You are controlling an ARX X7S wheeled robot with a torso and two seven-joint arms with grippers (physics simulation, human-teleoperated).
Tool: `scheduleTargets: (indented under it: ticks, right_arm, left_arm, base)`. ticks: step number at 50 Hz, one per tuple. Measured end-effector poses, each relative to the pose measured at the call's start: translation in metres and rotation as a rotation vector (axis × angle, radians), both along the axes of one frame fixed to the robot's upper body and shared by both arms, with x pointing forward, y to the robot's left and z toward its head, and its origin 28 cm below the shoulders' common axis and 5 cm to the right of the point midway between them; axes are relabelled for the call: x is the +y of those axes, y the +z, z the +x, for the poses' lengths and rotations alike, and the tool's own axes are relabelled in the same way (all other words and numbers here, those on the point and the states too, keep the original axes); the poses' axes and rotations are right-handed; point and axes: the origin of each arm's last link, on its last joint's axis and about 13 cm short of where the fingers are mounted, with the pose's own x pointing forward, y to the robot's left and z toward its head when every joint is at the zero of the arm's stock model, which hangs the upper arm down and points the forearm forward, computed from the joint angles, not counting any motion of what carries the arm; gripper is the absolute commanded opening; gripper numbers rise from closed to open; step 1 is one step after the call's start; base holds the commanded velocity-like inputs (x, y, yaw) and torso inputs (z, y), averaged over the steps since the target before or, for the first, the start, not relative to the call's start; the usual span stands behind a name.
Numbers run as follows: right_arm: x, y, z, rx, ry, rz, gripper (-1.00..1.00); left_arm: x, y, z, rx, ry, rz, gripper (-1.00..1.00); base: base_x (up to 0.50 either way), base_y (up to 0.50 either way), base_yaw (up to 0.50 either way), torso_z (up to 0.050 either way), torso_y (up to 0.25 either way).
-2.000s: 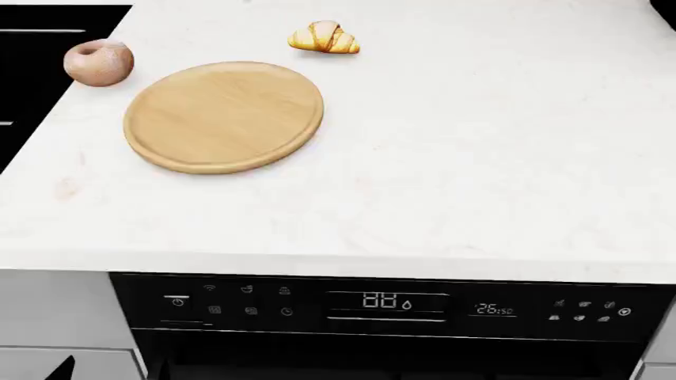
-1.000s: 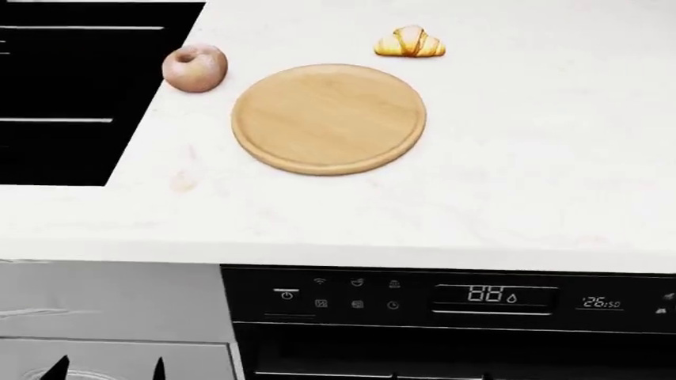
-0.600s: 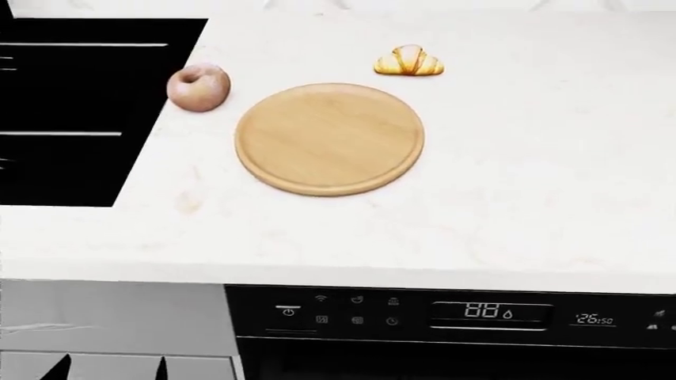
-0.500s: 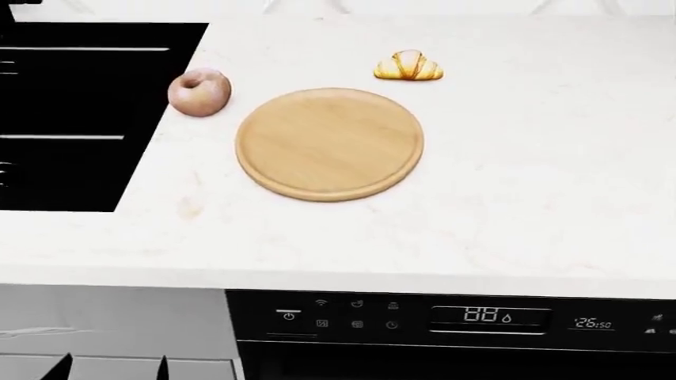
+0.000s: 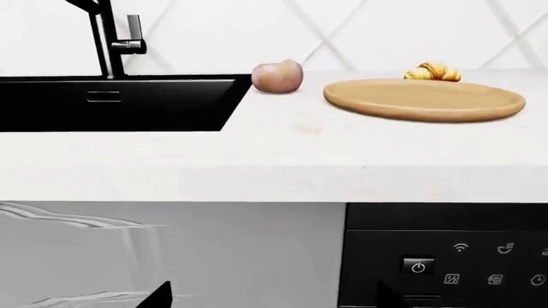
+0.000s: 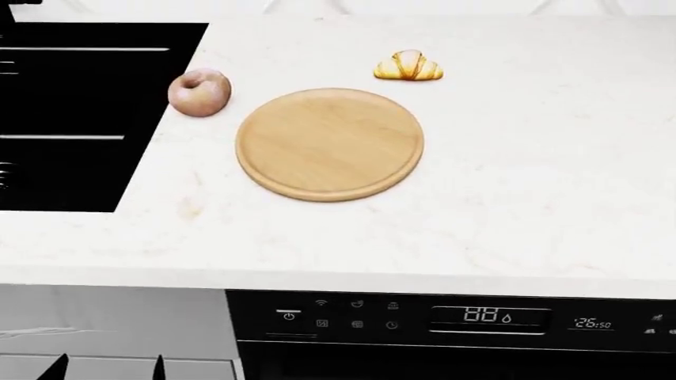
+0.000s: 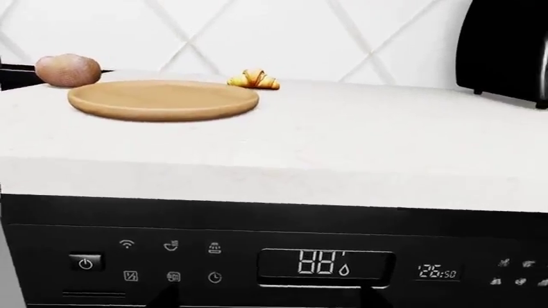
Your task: Place the pastries on the plates.
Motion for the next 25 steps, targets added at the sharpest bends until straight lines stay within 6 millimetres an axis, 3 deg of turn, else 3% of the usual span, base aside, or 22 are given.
scheduleTargets:
  ticks: [5,18,25]
  right_arm:
    - [-0.009,0.02,0.003,-0.01,-0.029,0.016,1.0]
    - [-0.043,0.115,0.028,-0.047,-0.026,-0.005,1.0]
    - [-0.054,0.152,0.038,-0.015,0.027,-0.063,1.0]
  left_arm:
    - [0.003,0.021,0.004,-0.008,0.007,-0.027,1.0]
    - [0.02,0.101,0.031,-0.02,-0.029,-0.001,1.0]
    - [0.024,0.136,0.043,-0.013,-0.074,0.07,1.0]
  base:
    - [0.0,0.0,0.0,0.0,0.0]
    - [0.0,0.0,0.0,0.0,0.0]
    - [0.0,0.0,0.0,0.0,0.0]
